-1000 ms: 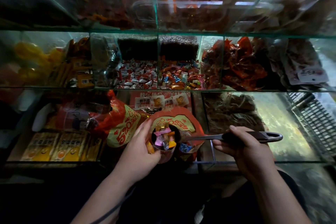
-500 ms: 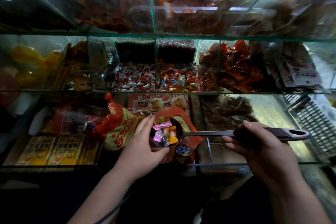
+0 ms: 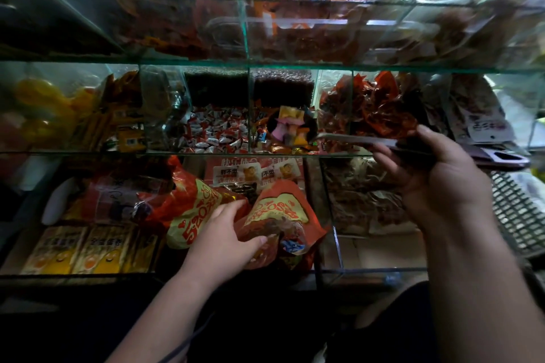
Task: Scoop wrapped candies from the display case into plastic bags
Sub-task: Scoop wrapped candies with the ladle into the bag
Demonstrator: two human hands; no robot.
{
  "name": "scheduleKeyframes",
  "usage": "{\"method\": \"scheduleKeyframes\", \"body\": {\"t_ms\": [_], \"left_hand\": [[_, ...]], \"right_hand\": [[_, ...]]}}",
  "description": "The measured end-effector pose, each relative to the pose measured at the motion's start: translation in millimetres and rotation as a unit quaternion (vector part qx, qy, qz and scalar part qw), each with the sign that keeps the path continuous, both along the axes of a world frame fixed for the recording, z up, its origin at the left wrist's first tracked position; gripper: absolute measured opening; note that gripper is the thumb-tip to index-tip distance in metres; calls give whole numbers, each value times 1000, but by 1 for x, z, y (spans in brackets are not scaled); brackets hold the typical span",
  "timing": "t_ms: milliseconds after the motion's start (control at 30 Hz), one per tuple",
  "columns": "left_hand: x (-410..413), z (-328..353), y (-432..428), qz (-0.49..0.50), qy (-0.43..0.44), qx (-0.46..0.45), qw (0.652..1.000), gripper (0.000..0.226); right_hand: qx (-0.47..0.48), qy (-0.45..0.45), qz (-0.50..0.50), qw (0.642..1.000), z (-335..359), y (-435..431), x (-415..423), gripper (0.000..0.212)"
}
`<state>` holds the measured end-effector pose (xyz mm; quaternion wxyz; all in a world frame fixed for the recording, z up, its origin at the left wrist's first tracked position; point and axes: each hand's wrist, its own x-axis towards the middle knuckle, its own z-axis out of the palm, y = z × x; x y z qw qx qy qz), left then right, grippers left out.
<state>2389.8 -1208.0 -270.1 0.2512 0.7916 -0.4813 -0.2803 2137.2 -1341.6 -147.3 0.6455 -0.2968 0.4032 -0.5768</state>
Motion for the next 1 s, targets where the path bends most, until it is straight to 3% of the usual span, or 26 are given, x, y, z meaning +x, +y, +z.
{"method": "scheduleKeyframes", "body": {"t_ms": [67, 100, 133, 167, 200, 233, 267, 300, 367, 433, 500, 567, 600, 633, 667, 700, 733, 800, 833, 867, 900, 933, 1000], "left_hand": [[-1, -2, 2, 3, -10, 9, 1000, 78], [-1, -3, 2, 7, -9, 9, 1000, 73], [-1, -3, 2, 12, -5, 8, 1000, 69], [-2, -3, 2, 16, 1, 6, 1000, 65], [-2, -2, 2, 19, 7, 4, 1000, 62], [-2, -2, 2, 21, 12, 0, 1000, 60], [-3, -1, 3, 23, 15, -7, 1000, 59], [-3, -1, 3, 24, 18, -14, 999, 58], [-4, 0, 3, 24, 20, -30, 999, 55], [-7, 1, 3, 27, 22, -35, 999, 47], [-8, 2, 4, 50, 24, -37, 998, 35], [-10, 0, 5, 88, 40, -56, 994, 35], [-11, -2, 5, 106, 52, -73, 990, 33], [-12, -3, 5, 124, 61, -94, 986, 31], [-12, -4, 6, 138, 64, -110, 982, 28], [-13, -5, 6, 149, 61, -122, 979, 27], [-13, -6, 6, 156, 55, -130, 978, 28], [-13, -7, 5, 166, 42, -146, 974, 33], [-14, -7, 5, 171, 40, -157, 972, 35], [-14, -7, 4, 176, 39, -166, 969, 37], [-15, -7, 4, 181, 36, -173, 968, 37], [-15, -7, 5, 182, 30, -175, 967, 37], [-17, -8, 7, 172, 19, -176, 969, 34]], "right_hand": [[-51, 46, -11, 998, -7, -11, 22, 6], [-126, 148, -2, 981, -11, -16, 31, 3], [-240, 288, 16, 927, -18, -20, 38, 3], [-347, 417, 55, 839, -24, -22, 42, 4], [-419, 499, 102, 752, -31, -22, 45, 8], [-455, 546, 141, 689, -36, -21, 46, 12], [-462, 565, 163, 664, -40, -20, 46, 15], [-462, 569, 169, 659, -42, -18, 45, 17], [-466, 544, 148, 682, -39, -13, 41, 18], [-477, 495, 79, 722, -37, 2, 33, 12], [-461, 416, 27, 783, -34, 25, 22, 10], [-420, 338, 60, 840, -22, 33, 8, 14], [-384, 314, 153, 855, -6, 28, 0, 17], [-344, 356, 287, 820, 12, 29, -5, 27], [-293, 356, 364, 810, 16, 36, -12, 63], [-223, 323, 388, 834, 10, 33, -24, 100], [-163, 306, 397, 850, 7, 28, -30, 105], [-192, 373, 390, 820, -6, 40, -24, 41], [-178, 448, 379, 790, -15, 52, -14, 29], [-233, 524, 315, 756, -24, 59, -19, 30], [-290, 503, 233, 781, -27, 60, -21, 24], [-349, 487, 198, 776, -20, 65, -22, 12], [-384, 471, 234, 759, -15, 69, -19, 5]]}}
